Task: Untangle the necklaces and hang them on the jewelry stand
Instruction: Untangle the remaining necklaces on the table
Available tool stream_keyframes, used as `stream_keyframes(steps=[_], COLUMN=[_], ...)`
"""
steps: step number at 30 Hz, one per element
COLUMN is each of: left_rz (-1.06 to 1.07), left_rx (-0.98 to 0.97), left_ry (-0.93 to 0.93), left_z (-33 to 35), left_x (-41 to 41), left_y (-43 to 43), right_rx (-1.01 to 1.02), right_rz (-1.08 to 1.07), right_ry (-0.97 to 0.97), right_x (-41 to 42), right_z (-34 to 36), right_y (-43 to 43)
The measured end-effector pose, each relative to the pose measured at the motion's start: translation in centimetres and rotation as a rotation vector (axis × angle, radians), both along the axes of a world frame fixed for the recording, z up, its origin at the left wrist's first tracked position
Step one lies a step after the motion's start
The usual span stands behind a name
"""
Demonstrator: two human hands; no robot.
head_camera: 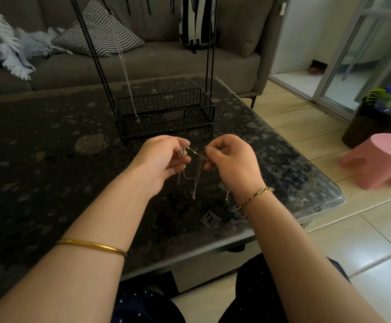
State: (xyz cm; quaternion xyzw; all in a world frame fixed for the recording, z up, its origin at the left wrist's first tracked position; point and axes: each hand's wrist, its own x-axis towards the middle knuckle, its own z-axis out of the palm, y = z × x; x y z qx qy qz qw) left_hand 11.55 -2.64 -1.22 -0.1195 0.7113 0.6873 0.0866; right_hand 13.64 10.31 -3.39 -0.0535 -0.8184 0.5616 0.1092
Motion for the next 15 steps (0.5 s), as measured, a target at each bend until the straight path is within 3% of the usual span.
stream_keyframes(steps=[4, 12, 15], left_rz=[0.014, -0.063, -0.007], left_rx=[0.021, -0.316, -0.339], left_ry=[-0.078, -0.116, -0.168], left_z=[-0.1, -0.8, -1.4], left_x=[0.1, -0.4, -0.8], left_y=[-0.2, -0.9, -0.9], right_rx=[-0.005, -0.098, -0.123], right_rz=[-0.053, -0.119, -0.119], right_ry=[-0.005, -0.061, -0.056], right_x=[-0.1, -0.3, -0.3], right_z=[-0.3, -0.5, -0.5], right_y=[0.3, 0.4, 0.4])
